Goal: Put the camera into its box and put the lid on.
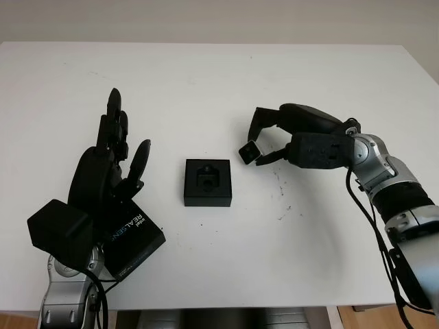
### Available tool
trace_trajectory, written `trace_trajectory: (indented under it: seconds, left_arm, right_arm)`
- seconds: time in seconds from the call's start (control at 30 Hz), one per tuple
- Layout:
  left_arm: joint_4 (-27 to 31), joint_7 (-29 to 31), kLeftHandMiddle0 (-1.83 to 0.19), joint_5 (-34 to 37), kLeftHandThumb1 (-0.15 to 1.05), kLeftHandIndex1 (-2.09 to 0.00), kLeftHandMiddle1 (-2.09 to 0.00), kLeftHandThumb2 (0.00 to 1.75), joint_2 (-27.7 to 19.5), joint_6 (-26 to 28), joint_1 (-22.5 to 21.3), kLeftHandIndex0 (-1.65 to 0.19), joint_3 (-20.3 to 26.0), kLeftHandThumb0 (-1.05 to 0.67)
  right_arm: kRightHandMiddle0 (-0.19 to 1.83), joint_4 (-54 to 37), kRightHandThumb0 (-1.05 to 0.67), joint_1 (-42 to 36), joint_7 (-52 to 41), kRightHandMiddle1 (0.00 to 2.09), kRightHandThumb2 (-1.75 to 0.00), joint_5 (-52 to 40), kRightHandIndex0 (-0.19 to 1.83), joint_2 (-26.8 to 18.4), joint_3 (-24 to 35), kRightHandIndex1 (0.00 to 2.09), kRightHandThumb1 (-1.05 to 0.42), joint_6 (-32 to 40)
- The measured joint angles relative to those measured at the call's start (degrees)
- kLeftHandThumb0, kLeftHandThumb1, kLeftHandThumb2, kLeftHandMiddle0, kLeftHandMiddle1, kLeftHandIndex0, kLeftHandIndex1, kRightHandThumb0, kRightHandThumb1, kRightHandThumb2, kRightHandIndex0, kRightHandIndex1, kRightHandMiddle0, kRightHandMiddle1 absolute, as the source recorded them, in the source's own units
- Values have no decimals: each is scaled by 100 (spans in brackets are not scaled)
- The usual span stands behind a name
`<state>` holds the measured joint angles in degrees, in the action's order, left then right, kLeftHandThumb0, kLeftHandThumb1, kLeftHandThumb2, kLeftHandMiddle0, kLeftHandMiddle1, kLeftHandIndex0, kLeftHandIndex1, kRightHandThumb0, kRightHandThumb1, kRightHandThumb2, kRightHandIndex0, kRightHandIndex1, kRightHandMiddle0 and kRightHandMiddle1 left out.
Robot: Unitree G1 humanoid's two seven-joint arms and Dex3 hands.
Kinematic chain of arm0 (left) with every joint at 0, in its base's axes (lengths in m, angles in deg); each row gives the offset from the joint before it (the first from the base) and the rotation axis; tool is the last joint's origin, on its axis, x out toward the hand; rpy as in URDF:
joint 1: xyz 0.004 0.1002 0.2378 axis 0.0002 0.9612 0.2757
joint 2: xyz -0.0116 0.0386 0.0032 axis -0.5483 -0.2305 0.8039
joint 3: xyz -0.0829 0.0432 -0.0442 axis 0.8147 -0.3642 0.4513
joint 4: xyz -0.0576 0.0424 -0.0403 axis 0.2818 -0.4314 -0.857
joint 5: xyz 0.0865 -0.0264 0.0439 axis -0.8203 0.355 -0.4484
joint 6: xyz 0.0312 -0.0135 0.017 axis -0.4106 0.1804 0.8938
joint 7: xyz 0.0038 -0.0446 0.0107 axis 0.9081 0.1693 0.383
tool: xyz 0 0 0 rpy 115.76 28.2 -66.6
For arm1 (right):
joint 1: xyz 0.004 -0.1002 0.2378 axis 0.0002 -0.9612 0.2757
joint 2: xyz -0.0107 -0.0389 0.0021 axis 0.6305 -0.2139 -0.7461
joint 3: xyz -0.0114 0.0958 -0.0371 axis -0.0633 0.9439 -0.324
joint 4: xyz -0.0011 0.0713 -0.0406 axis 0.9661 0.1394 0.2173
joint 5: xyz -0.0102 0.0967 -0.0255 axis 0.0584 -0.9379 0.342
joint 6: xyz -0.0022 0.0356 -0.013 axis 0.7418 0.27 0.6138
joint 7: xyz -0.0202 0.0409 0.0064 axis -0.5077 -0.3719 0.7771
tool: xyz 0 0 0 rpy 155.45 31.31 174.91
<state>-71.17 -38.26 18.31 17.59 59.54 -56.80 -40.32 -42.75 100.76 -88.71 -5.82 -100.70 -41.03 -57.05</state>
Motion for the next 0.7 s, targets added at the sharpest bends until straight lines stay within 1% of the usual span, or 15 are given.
trace_trajectory:
  seconds: [0.27, 0.37, 0.47, 0.57, 0.7]
  left_arm:
    - [12, 0, 16, 0, 105, -5, -5, 51, 4, -9, 45, 18, -9, -64]
    - [12, 0, 16, 0, 105, -5, -5, 52, 3, -14, 49, 19, -9, -64]
    - [12, 3, 16, 3, 105, -5, -5, 52, 3, -30, 54, 19, -10, -64]
    - [16, 2, 16, 11, 105, -5, -5, 52, 4, -31, 92, 18, -10, -64]
    - [59, 0, 16, 17, 105, -5, -5, 51, 3, -11, 128, 18, 0, -66]
  right_arm:
    - [32, -663, -48, -398, -265, 182, -6, -287, 43, 54, 254, 22, -100, 607]
    - [37, -719, -49, -518, -278, 184, -5, -372, 45, 103, 332, 23, -100, 630]
    - [38, -742, -51, -635, -303, 184, -6, -456, 45, 139, 354, 23, -101, 588]
    - [42, -838, -53, -791, -303, 180, -6, -570, 46, 180, 436, 24, -101, 579]
    - [45, -1310, -53, -1137, -196, 175, -5, -1029, 43, 451, 765, 24, -101, 926]
